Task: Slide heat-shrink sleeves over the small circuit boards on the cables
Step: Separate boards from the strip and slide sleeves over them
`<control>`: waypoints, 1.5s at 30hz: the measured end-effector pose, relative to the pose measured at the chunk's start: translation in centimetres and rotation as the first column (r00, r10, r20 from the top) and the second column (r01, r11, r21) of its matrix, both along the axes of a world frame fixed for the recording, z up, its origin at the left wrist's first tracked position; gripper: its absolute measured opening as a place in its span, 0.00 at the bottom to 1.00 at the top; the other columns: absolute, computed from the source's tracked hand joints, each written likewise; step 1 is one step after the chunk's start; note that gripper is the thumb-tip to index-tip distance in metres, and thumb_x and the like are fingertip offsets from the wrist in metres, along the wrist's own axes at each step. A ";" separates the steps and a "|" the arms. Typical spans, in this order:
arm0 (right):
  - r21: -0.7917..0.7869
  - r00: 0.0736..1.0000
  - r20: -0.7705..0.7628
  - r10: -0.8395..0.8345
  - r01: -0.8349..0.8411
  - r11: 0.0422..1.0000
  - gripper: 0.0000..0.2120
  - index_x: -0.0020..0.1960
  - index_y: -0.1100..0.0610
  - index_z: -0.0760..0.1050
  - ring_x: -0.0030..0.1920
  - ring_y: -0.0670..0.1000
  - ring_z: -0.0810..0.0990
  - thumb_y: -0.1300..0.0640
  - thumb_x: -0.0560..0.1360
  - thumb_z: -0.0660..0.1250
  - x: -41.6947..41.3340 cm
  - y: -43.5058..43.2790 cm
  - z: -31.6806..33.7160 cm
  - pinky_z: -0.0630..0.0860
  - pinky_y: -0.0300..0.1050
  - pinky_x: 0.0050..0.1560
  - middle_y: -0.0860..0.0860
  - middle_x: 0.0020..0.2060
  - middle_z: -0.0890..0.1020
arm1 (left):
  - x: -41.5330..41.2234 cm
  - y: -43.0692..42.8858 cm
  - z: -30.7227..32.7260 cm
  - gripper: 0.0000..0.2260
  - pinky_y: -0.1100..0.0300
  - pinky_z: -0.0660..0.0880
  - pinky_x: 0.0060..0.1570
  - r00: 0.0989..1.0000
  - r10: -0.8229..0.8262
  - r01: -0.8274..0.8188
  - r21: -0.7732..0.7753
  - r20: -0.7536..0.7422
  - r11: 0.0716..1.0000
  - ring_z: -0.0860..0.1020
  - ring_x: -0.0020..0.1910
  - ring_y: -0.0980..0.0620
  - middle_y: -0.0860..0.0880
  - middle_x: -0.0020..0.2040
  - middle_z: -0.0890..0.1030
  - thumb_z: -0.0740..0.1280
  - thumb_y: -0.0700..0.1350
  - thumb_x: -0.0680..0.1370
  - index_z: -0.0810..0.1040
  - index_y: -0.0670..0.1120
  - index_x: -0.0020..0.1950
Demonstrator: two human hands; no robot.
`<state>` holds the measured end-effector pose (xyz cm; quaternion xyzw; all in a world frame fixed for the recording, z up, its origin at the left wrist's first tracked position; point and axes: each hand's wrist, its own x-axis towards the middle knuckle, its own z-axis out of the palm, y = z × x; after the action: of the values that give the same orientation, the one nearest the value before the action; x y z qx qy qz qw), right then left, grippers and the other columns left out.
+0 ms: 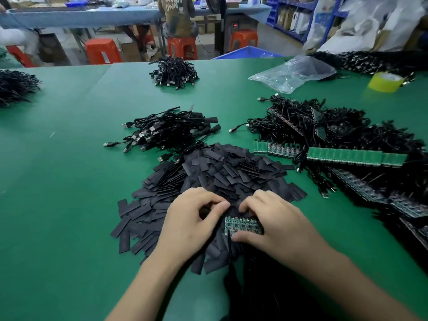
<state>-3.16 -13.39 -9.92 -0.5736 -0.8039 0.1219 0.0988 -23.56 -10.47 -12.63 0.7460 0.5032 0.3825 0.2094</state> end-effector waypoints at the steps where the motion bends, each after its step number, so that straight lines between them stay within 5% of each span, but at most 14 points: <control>1: -0.006 1.000 0.002 -0.003 0.003 1.000 0.26 0.59 0.43 0.71 0.56 0.42 0.68 0.27 0.71 0.63 -0.1 0.0 -0.1 0.69 0.43 0.55 0.39 0.51 0.70 | -0.2 0.0 0.0 0.10 0.55 0.76 0.49 0.999 -0.014 0.014 -0.001 -0.041 1.000 0.78 0.47 0.57 0.60 0.41 0.80 0.67 0.60 0.76 0.85 0.57 0.46; 4: 0.001 1.000 -0.019 -0.008 0.008 1.000 0.22 0.56 0.44 0.71 0.57 0.44 0.69 0.29 0.72 0.66 -0.4 0.1 -0.1 0.68 0.45 0.58 0.39 0.50 0.70 | -0.6 0.0 0.2 0.12 0.55 0.75 0.47 0.994 -0.046 0.046 -0.004 -0.100 0.999 0.76 0.46 0.57 0.59 0.40 0.77 0.66 0.63 0.75 0.85 0.59 0.45; 8: -0.035 0.981 -0.186 -0.049 0.043 0.998 0.17 0.45 0.42 0.67 0.47 0.41 0.70 0.36 0.70 0.73 -0.5 0.3 0.0 0.66 0.42 0.48 0.38 0.42 0.73 | -0.9 0.1 0.5 0.12 0.54 0.74 0.49 0.989 -0.120 0.118 -0.028 -0.082 0.993 0.76 0.48 0.56 0.57 0.41 0.78 0.67 0.63 0.75 0.86 0.59 0.46; 12: -0.170 0.834 -0.534 -0.139 0.055 0.984 0.15 0.40 0.47 0.75 0.33 0.40 0.72 0.51 0.66 0.82 0.0 0.9 0.1 0.70 0.34 0.36 0.41 0.32 0.78 | -0.8 0.0 0.8 0.08 0.54 0.74 0.50 0.974 -0.222 0.225 -0.088 0.041 0.970 0.78 0.48 0.53 0.56 0.42 0.82 0.71 0.60 0.74 0.85 0.58 0.44; 18: -0.315 0.603 -0.776 -0.187 -0.113 0.943 0.11 0.42 0.55 0.84 0.38 0.46 0.81 0.51 0.65 0.81 0.4 2.0 -0.2 0.76 0.39 0.43 0.53 0.37 0.86 | -0.8 -0.1 1.0 0.03 0.63 0.71 0.37 0.911 -0.186 0.299 -0.278 0.367 0.913 0.76 0.34 0.58 0.54 0.34 0.83 0.75 0.52 0.73 0.86 0.54 0.41; 23: -0.257 0.650 -0.756 -0.080 -0.182 0.949 0.02 0.43 0.50 0.85 0.41 0.44 0.84 0.55 0.73 0.78 0.1 3.0 -0.3 0.77 0.38 0.47 0.50 0.40 0.87 | -0.9 0.1 0.9 0.04 0.67 0.72 0.37 0.882 -0.135 0.307 -0.332 0.452 0.892 0.77 0.33 0.57 0.51 0.34 0.83 0.75 0.44 0.76 0.86 0.49 0.42; 26: -0.203 0.690 -0.724 -0.006 -0.204 0.958 0.06 0.43 0.45 0.84 0.40 0.40 0.83 0.56 0.74 0.77 0.1 3.6 -0.1 0.75 0.32 0.44 0.44 0.39 0.87 | -0.8 0.2 0.9 0.03 0.64 0.73 0.37 0.867 -0.095 0.284 -0.330 0.489 0.900 0.77 0.33 0.56 0.49 0.34 0.83 0.74 0.45 0.75 0.86 0.47 0.42; 34: -0.202 0.627 -0.779 0.007 -0.260 0.944 0.07 0.43 0.47 0.84 0.41 0.40 0.83 0.59 0.75 0.76 0.2 3.4 -0.4 0.74 0.29 0.44 0.45 0.39 0.87 | -0.7 0.3 0.9 0.03 0.68 0.72 0.36 0.834 -0.111 0.347 -0.358 0.540 0.867 0.77 0.32 0.58 0.49 0.33 0.83 0.75 0.44 0.75 0.86 0.47 0.41; 42: -0.286 0.511 -0.855 -0.084 -0.331 0.899 0.01 0.45 0.53 0.85 0.45 0.53 0.86 0.56 0.74 0.76 0.0 3.1 -0.5 0.81 0.42 0.50 0.55 0.44 0.88 | -0.5 -0.1 1.5 0.04 0.69 0.74 0.38 0.772 -0.126 0.430 -0.366 0.623 0.826 0.78 0.33 0.58 0.49 0.35 0.83 0.71 0.41 0.74 0.84 0.41 0.43; 45: -0.322 0.479 -0.869 -0.127 -0.350 0.880 0.04 0.44 0.51 0.85 0.43 0.49 0.85 0.52 0.71 0.77 0.0 3.4 -0.4 0.80 0.39 0.48 0.54 0.43 0.88 | -0.6 -0.1 1.8 0.03 0.68 0.76 0.38 0.740 -0.093 0.428 -0.360 0.666 0.829 0.79 0.33 0.57 0.47 0.35 0.84 0.72 0.41 0.74 0.85 0.44 0.41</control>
<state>-3.11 -10.00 -10.33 -0.3816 -0.6248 0.5874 0.3451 -24.14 -10.55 -10.81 0.5633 0.3716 0.4315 0.5987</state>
